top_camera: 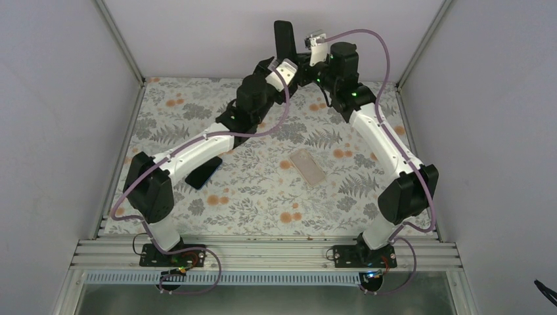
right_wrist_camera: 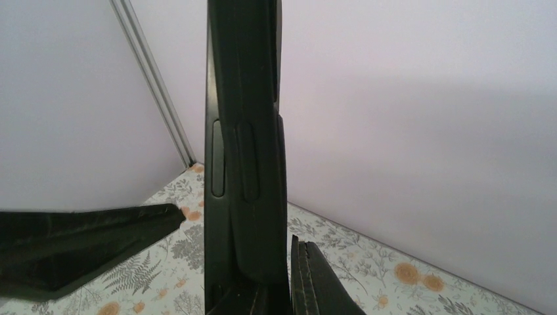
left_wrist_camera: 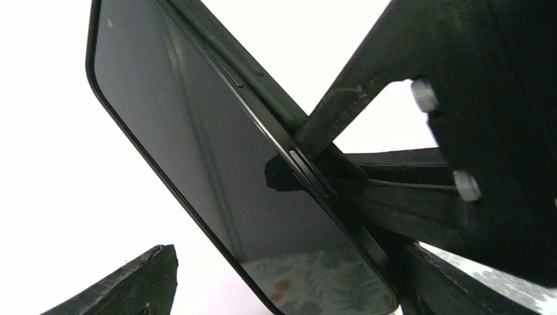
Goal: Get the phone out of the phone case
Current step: Remove the phone case from the phone.
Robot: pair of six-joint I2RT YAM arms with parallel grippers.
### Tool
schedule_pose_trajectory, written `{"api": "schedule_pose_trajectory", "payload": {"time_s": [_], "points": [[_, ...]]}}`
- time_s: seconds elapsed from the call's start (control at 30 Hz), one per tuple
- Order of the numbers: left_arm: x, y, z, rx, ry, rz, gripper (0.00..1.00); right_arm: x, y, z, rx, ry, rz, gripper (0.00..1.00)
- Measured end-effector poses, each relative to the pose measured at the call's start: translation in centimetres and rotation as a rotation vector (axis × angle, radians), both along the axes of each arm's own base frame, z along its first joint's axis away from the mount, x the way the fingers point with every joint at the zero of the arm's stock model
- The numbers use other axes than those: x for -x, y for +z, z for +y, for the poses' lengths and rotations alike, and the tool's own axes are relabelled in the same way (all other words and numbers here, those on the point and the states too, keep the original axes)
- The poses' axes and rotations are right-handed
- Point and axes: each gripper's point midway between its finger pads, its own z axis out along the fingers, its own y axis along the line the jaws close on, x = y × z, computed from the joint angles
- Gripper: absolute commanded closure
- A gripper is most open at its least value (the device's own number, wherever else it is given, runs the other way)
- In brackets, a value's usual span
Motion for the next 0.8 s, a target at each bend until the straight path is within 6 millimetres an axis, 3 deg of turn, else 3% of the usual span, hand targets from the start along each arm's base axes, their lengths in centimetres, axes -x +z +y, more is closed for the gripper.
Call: {"api": "schedule_pose_trajectory", "payload": {"time_s": [0.37, 0.8], "points": [[0.6, 1.1, 1.7, -0.042, 0.243, -0.202, 0.23, 0.5, 1.0, 1.4, -0.058, 0.056, -0.012, 0.97], [-0.3, 1.6, 2.9, -0.056, 0.376, -0.315, 0.38, 0.0, 0.8, 2.5, -0.152, 0.064, -0.012, 0.97]]}}
